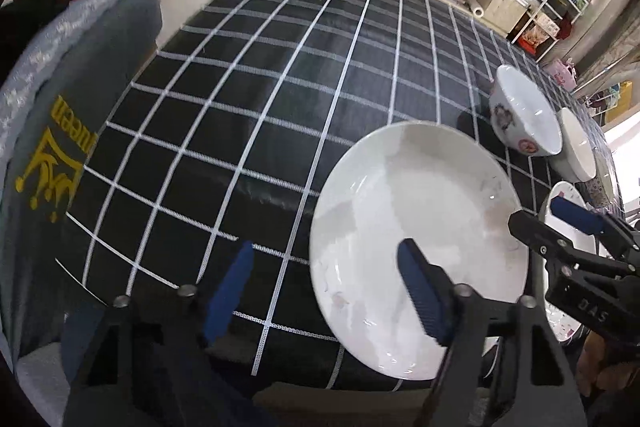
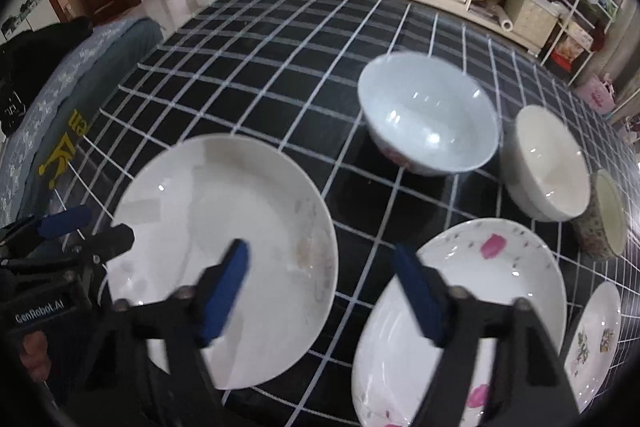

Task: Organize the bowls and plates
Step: 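Move the left gripper over the plain white plate toward the pink-flower plate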

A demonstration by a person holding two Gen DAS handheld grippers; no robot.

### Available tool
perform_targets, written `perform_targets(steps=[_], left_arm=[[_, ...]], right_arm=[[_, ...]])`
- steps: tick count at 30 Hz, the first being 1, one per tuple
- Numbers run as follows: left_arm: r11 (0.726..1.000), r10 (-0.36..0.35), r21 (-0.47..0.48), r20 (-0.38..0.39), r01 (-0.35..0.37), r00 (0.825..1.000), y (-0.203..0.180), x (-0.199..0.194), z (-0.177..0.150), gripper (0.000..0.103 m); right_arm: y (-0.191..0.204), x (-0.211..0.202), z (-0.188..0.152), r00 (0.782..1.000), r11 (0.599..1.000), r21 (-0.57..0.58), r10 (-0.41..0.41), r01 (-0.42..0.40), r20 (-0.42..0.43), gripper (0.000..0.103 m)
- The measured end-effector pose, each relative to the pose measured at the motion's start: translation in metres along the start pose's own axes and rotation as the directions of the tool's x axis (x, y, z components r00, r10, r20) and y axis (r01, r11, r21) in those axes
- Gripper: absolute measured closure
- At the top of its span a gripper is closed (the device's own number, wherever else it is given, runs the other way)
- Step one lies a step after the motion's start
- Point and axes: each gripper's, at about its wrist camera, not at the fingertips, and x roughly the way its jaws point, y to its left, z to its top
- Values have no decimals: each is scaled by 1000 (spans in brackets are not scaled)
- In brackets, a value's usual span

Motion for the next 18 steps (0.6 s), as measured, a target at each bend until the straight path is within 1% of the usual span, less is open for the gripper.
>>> perform_targets(steps=[3,4,5,7,9,10,12,13,14,16,18], left_arm=[[1000,9,6,-19,-9,1000,2,7,-3,48],[1000,8,13,-25,-7,1000,1,9,-4,55],[1000,3,18,-32,-3,999,1,11,-5,58],[1000,-12,20,-44,13,999,1,15,-7,70],[1000,-20,23,-58,21,998,0,20,-9,76],[999,-20,24,-60,22,998,-1,22,-10,78],[999,-33,26,-54,35,998,-2,23,-10,79],[999,-33,31,-49,35,998,-4,22,-11,80],[999,-27,35,-46,29,999,-4,22,-11,80],[999,-25,34,-43,26,999,-4,21,-10,80],[999,-39,29,-39,40,998,-2,21,-10,80]], right_arm=[[-2,10,-2,1000,1000,10,3,-3,-29,35],[-3,13,-3,999,1000,11,2,-1,-37,35],[-3,15,-4,999,1000,15,4,-4,-42,35],[-3,18,-5,999,1000,16,17,-17,-51,37],[-3,19,-5,999,1000,13,10,-10,-42,49],[-4,20,-5,999,1000,23,10,-9,-42,52],[-8,26,-6,996,997,55,55,-51,-70,59],[-8,28,-8,995,997,58,56,-52,-77,62],[-6,29,-8,996,998,48,52,-49,-71,68],[-5,29,-10,996,997,50,53,-50,-68,69],[-5,27,-10,997,997,58,46,-42,-63,72]])
